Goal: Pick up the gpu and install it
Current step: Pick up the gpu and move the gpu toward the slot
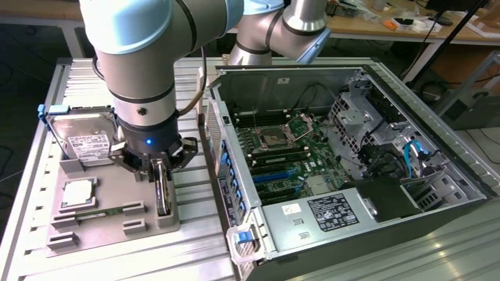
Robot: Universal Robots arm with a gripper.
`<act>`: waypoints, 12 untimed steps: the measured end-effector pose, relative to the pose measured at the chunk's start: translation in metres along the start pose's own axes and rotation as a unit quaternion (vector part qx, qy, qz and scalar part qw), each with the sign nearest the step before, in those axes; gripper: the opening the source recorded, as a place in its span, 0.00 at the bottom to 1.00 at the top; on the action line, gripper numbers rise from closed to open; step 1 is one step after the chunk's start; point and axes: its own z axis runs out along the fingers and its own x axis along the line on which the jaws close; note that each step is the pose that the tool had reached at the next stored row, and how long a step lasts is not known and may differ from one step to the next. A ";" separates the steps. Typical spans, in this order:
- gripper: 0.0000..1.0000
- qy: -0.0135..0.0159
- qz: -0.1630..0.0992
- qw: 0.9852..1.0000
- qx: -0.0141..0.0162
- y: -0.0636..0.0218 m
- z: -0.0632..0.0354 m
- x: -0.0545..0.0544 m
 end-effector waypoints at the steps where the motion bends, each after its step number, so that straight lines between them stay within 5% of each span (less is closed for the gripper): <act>1: 0.36 0.000 0.000 1.000 0.000 0.0000 0.0000 0.000; 12: 0.36 0.000 0.000 1.000 0.000 0.0000 0.0001 0.000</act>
